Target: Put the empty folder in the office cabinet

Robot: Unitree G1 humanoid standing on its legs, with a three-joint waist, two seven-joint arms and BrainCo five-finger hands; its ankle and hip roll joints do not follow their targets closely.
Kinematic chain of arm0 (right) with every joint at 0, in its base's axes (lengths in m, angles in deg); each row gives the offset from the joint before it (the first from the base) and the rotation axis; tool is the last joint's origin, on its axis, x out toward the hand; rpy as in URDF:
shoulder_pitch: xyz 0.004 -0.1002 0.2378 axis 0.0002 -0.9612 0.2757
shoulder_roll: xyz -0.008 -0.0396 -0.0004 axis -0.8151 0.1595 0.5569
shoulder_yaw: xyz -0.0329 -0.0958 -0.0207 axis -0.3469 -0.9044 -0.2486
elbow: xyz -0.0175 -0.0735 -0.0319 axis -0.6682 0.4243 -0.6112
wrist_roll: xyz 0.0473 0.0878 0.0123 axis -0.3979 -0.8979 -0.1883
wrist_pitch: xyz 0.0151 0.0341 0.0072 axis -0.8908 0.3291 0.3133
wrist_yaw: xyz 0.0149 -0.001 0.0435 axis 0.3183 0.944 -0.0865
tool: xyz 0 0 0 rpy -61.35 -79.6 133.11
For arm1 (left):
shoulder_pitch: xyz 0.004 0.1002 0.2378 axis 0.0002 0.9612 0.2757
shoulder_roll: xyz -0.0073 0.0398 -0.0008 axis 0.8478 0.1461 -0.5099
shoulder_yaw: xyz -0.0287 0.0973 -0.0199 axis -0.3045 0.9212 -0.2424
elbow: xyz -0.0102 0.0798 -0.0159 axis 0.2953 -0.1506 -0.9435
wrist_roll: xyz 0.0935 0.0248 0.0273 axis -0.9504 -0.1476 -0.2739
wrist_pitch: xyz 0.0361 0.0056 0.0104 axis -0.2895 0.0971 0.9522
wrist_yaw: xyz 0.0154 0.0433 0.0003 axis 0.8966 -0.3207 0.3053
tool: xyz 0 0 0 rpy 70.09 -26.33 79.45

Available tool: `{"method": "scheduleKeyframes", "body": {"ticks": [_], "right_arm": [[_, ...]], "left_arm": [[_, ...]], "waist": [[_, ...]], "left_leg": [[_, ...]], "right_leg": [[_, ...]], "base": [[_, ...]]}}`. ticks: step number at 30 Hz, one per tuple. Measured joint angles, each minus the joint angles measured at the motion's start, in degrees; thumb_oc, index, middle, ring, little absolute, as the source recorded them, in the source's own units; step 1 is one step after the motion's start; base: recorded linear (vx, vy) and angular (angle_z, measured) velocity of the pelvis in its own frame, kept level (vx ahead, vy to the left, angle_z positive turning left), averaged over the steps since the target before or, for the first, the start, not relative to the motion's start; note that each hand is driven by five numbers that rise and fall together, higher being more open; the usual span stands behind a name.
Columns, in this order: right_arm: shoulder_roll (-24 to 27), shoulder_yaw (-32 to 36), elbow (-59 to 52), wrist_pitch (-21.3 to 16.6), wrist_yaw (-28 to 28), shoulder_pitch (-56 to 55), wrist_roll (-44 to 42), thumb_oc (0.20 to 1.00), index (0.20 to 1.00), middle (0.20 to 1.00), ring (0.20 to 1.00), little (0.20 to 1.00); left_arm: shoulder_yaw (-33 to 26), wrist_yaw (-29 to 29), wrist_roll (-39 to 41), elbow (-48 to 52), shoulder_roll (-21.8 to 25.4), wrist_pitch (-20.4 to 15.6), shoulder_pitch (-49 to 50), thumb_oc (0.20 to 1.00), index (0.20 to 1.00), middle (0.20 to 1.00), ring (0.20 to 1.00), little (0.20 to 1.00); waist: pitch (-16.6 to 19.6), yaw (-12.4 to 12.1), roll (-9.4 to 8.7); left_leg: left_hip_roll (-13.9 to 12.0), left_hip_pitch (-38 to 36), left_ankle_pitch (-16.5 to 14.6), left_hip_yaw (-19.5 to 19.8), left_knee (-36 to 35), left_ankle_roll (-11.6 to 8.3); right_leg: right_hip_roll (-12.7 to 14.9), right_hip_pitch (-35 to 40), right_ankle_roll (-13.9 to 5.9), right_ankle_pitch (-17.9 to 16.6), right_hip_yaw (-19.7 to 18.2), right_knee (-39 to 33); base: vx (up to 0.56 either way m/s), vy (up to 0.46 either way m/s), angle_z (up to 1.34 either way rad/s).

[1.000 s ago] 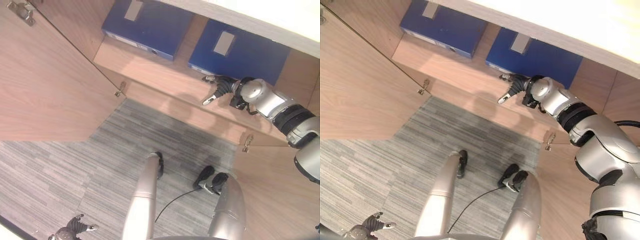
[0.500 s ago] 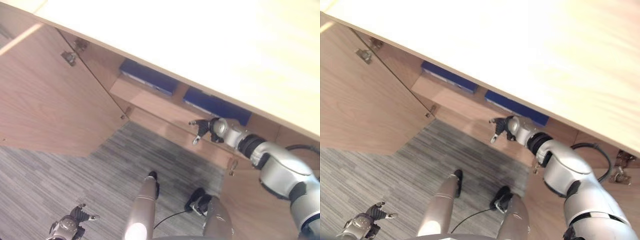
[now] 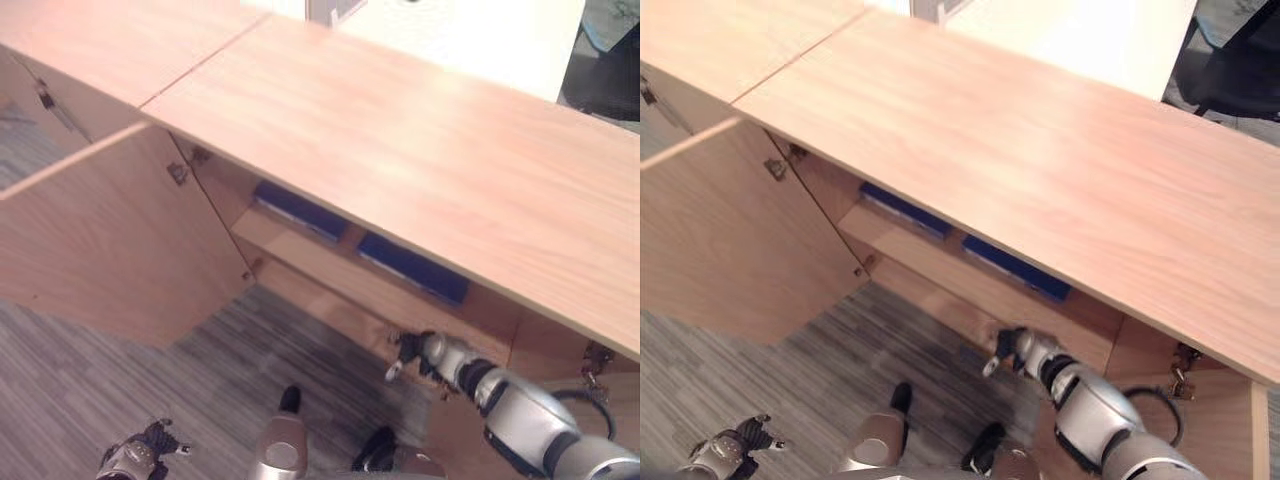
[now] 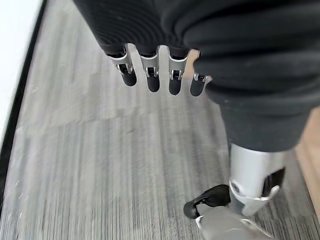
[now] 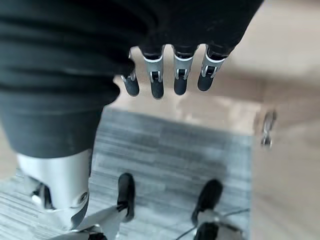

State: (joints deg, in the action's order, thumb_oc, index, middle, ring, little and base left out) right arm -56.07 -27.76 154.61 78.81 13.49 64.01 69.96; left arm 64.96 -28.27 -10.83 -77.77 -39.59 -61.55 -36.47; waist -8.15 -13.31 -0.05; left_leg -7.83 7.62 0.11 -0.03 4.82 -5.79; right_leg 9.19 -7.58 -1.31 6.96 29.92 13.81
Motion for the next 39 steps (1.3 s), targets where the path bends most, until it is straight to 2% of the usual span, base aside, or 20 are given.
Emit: {"method": "scheduleKeyframes", "body": {"ticks": [3,4,5,7,8,9,10,12,16,19,20,24,26,31,33,35,36,37,39], "right_arm": [[-0.9,1.5,0.9,0.0,0.5,-4.0,-0.5,1.000,1.000,1.000,1.000,1.000],[-0.7,2.1,1.2,-0.1,1.0,-4.7,-0.9,1.000,1.000,1.000,1.000,1.000],[-0.6,3.4,1.2,-0.1,1.5,-5.3,-1.8,1.000,1.000,1.000,1.000,1.000],[-0.4,3.7,1.3,-0.1,2.1,-5.8,-2.9,1.000,1.000,1.000,1.000,1.000],[-0.2,6.3,2.9,-0.5,2.8,-7.1,-2.9,1.000,1.000,1.000,1.000,1.000],[-0.2,7.4,3.7,-0.5,2.8,-8.0,-2.9,1.000,1.000,1.000,1.000,1.000],[0.3,9.0,5.9,-0.1,3.1,-9.8,-2.9,1.000,1.000,1.000,1.000,1.000],[1.9,12.1,7.5,-0.3,3.6,-11.1,-2.9,1.000,1.000,1.000,1.000,1.000],[3.1,14.3,9.5,0.1,4.1,-14.0,-2.8,1.000,1.000,1.000,1.000,1.000],[1.9,17.7,9.5,0.0,4.6,-16.4,-2.9,1.000,1.000,1.000,1.000,1.000],[1.2,19.0,9.4,-0.1,5.3,-16.9,-3.4,1.000,1.000,1.000,1.000,1.000],[0.2,19.5,9.1,-0.2,5.8,-18.1,-5.3,1.000,1.000,1.000,1.000,1.000],[-0.2,19.9,9.0,-0.3,6.2,-18.5,-6.6,1.000,1.000,1.000,1.000,1.000],[-0.9,23.4,9.1,-0.3,6.9,-18.6,-7.8,1.000,1.000,1.000,1.000,1.000],[-0.8,26.3,9.0,-0.4,7.9,-18.2,-9.7,1.000,1.000,1.000,1.000,1.000],[-0.6,26.3,9.1,-0.1,8.4,-19.6,-10.9,1.000,1.000,1.000,1.000,1.000],[-0.7,28.0,9.0,-0.2,8.9,-20.1,-12.0,1.000,1.000,1.000,1.000,1.000],[-0.6,31.0,8.9,-0.5,10.3,-20.6,-14.1,1.000,1.000,1.000,1.000,1.000],[-0.1,32.5,7.7,-0.8,11.5,-21.5,-16.2,1.000,1.000,1.000,1.000,1.000]], "left_arm": [[0.9,-0.6,-1.3,4.9,0.8,-0.3,-0.3,1.000,1.000,1.000,1.000,1.000],[0.3,-0.4,-1.7,6.7,0.9,-1.1,-0.4,1.000,1.000,1.000,1.000,1.000],[0.2,-0.2,-1.8,7.1,0.9,-1.3,-0.1,1.000,1.000,1.000,1.000,1.000],[0.1,-0.1,-1.8,7.4,0.6,-1.6,0.4,1.000,1.000,1.000,1.000,1.000],[-2.8,0.1,-1.7,5.9,-1.2,-1.6,0.8,1.000,1.000,1.000,1.000,1.000],[-3.8,0.1,-1.7,5.3,-2.0,-1.6,1.2,1.000,1.000,1.000,1.000,1.000],[-3.9,0.1,-1.8,4.7,-3.3,-1.6,3.1,1.000,1.000,1.000,1.000,1.000],[-4.0,0.1,-2.3,4.3,-4.2,-1.4,4.5,1.000,1.000,1.000,1.000,1.000],[-3.8,-0.1,-3.4,1.4,-4.2,-1.1,6.0,1.000,1.000,1.000,1.000,1.000],[-3.7,0.2,-3.5,-1.0,-4.6,-1.1,6.3,1.000,1.000,1.000,1.000,1.000],[-3.1,0.4,-3.6,-2.2,-5.1,-1.1,6.3,1.000,1.000,1.000,1.000,1.000],[-1.4,1.0,-4.8,-2.4,-6.7,-1.2,5.9,1.000,1.000,1.000,1.000,1.000],[0.7,1.2,-5.6,-2.5,-7.0,-1.3,5.2,1.000,1.000,1.000,1.000,1.000],[0.8,1.6,-6.3,-4.7,-6.4,-1.2,2.5,1.000,1.000,1.000,1.000,1.000],[0.9,1.6,-7.7,-4.6,-6.3,-1.3,1.0,1.000,1.000,1.000,1.000,1.000],[0.8,1.9,-7.9,-4.5,-6.7,-1.3,0.0,1.000,1.000,1.000,1.000,1.000],[0.9,2.1,-7.9,-4.4,-6.6,-1.5,-0.1,1.000,1.000,1.000,1.000,1.000],[0.9,2.4,-8.0,-4.7,-6.6,-1.5,-0.2,1.000,1.000,1.000,1.000,1.000],[0.9,2.5,-9.1,-5.4,-6.9,-1.1,-0.1,1.000,1.000,1.000,1.000,1.000]], "waist": [[2.8,0.9,0.97],[4.1,1.2,0.96],[4.9,1.1,0.81],[5.2,1.2,0.04],[5.5,1.9,-0.92],[6.3,1.9,-1.06],[8.8,2.4,-0.17],[9.0,3.4,0.24],[9.0,3.5,-0.86],[9.4,3.9,-1.58],[9.4,4.8,-1.93],[9.3,6.5,-2.27],[9.1,7.3,-2.59],[7.9,9.5,-3.00],[6.4,11.0,-2.84],[5.9,11.8,-1.95],[5.8,12.1,-1.81],[5.5,12.7,-1.35],[4.6,13.4,0.14]], "left_leg": [[-0.7,-2.5,0.2,-1.3,-1.9,0.05],[-0.7,-3.2,0.1,-1.0,-1.9,0.06],[-0.6,-3.7,0.2,-0.4,-1.5,0.09],[-0.3,-3.8,0.2,2.2,0.9,0.07],[0.6,-3.7,-0.1,5.3,2.2,-0.17],[0.5,-4.4,-0.2,5.8,0.6,-0.20],[-0.5,-6.3,-0.1,5.7,-3.5,-0.24],[-0.6,-7.6,-0.2,4.3,-5.8,-0.45],[1.1,-9.2,-0.3,2.1,-8.2,-0.57],[3.2,-10.8,-0.2,0.0,-9.9,0.89],[4.1,-10.9,-0.2,-0.9,-9.9,1.56],[6.5,-10.9,-0.2,-2.2,-10.0,3.16],[7.8,-10.8,-0.4,-4.1,-10.0,4.32],[10.4,-12.1,-1.3,-9.2,-10.0,6.52],[11.9,-12.9,-1.8,-13.3,-10.5,7.94],[12.1,-12.8,-2.0,-14.9,-10.5,8.91],[12.1,-12.9,-1.7,-15.8,-10.5,9.62],[12.0,-12.8,-1.5,-17.4,-10.5,10.16],[11.1,-13.1,-1.1,-18.6,-10.5,9.86]], "right_leg": [[-1.7,2.1,-0.24,-1.6,-1.2,-3.8],[-2.5,2.4,-0.57,-2.1,-2.7,-5.7],[-3.1,3.0,0.04,-3.5,-4.0,-7.4],[-3.4,5.3,-0.09,-5.6,-5.1,-10.7],[-3.6,8.0,0.04,-7.9,-5.9,-14.8],[-3.7,8.7,-0.11,-8.3,-6.4,-16.4],[-5.0,9.0,-0.66,-9.1,-6.9,-18.2],[-5.1,8.5,-1.46,-10.1,-7.3,-18.5],[-3.5,7.6,-2.72,-11.7,-9.3,-19.1],[-1.7,6.9,-3.86,-12.4,-11.7,-18.8],[-0.7,6.5,-4.36,-13.1,-12.4,-18.9],[1.3,5.6,-5.21,-14.4,-14.1,-18.8],[2.4,3.8,-5.98,-15.0,-16.6,-17.6],[4.3,0.9,-6.43,-17.6,-19.0,-15.4],[5.2,-0.3,-6.93,-21.6,-18.5,-16.4],[6.0,-0.3,-8.50,-19.4,-16.3,-16.5],[6.1,-0.6,-8.71,-18.4,-15.5,-14.8],[6.4,-1.3,-7.63,-16.6,-14.4,-13.5],[6.9,-1.4,-8.33,-16.1,-12.4,-12.3]], "base": [[0.01,0.011,-0.30],[-0.08,0.070,-0.59],[-0.09,0.108,-0.68],[0.05,0.129,-0.55],[0.07,0.126,-0.37],[0.07,0.254,-0.32],[0.01,0.177,-0.20],[0.04,0.171,-0.17],[0.06,0.215,-0.27],[0.01,0.226,-0.32],[0.00,0.143,-0.27],[-0.02,0.221,-0.23],[0.00,0.219,-0.44],[-0.02,0.191,-0.55],[-0.06,0.158,-0.91],[-0.09,0.111,-0.51],[-0.08,0.053,-0.42],[-0.06,0.027,-0.45],[-0.10,0.017,-0.41]]}}
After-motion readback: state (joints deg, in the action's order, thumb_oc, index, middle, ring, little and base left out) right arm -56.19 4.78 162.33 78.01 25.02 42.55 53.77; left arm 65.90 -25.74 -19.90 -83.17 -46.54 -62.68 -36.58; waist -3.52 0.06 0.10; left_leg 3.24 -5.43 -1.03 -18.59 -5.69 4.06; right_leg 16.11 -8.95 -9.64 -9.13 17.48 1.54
